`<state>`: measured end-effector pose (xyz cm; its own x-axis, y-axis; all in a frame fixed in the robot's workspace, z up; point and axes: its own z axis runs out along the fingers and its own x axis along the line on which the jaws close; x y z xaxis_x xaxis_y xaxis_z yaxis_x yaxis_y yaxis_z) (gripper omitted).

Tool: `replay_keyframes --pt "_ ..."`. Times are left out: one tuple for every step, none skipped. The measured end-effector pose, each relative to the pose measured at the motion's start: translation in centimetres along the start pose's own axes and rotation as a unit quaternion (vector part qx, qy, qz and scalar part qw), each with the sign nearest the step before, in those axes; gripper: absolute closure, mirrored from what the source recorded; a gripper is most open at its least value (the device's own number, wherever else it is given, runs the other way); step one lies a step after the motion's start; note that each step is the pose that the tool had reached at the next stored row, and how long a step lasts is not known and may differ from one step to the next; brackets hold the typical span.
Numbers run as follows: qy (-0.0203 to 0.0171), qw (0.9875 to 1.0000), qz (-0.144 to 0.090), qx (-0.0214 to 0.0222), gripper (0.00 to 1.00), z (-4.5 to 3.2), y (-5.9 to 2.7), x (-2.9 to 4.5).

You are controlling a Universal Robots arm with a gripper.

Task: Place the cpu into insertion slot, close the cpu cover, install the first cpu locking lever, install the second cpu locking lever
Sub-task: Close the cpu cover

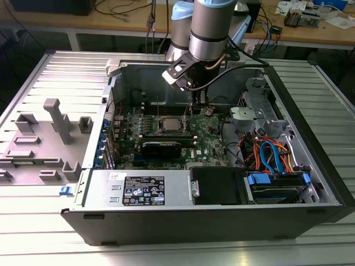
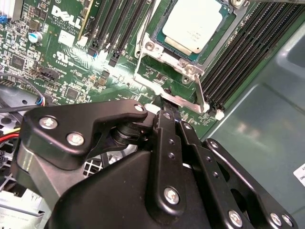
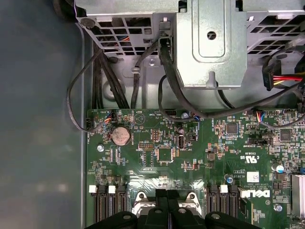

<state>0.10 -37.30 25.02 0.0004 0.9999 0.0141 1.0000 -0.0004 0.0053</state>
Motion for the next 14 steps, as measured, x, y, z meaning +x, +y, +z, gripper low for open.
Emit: replay_keyframes --pt "0.0 1.0 0.0 0.0 0.89 0.0 -0.05 0.0" --pt "0.0 1.0 0.0 0.0 0.89 0.0 -0.1 0.0" --pt "0.0 1.0 0.0 0.0 0.89 0.0 -0.15 0.0" --pt "0.0 1.0 0.0 0.0 0.89 0.0 -0.19 0.0" --pt "0.0 1.0 0.0 0.0 0.89 0.0 -0.21 0.0" --pt "0.0 1.0 0.0 0.0 0.89 0.0 -0.22 0.0" --pt "0.0 1.0 0.0 0.0 0.89 0.0 -0.23 0.0" --pt "0.0 1.0 0.0 0.0 0.89 0.0 -0.23 0.0" --pt "0.0 1.0 0.0 0.0 0.89 0.0 -0.24 0.0" --pt "0.0 1.0 0.0 0.0 0.89 0.0 -0.24 -0.01" --pt "0.0 1.0 0.0 0.0 0.89 0.0 -0.26 -0.01" --pt "0.0 1.0 0.0 0.0 0.89 0.0 -0.32 -0.01" --pt "0.0 1.0 0.0 0.0 0.89 0.0 -0.42 -0.01" --pt "0.0 1.0 0.0 0.0 0.89 0.0 -0.61 0.0"
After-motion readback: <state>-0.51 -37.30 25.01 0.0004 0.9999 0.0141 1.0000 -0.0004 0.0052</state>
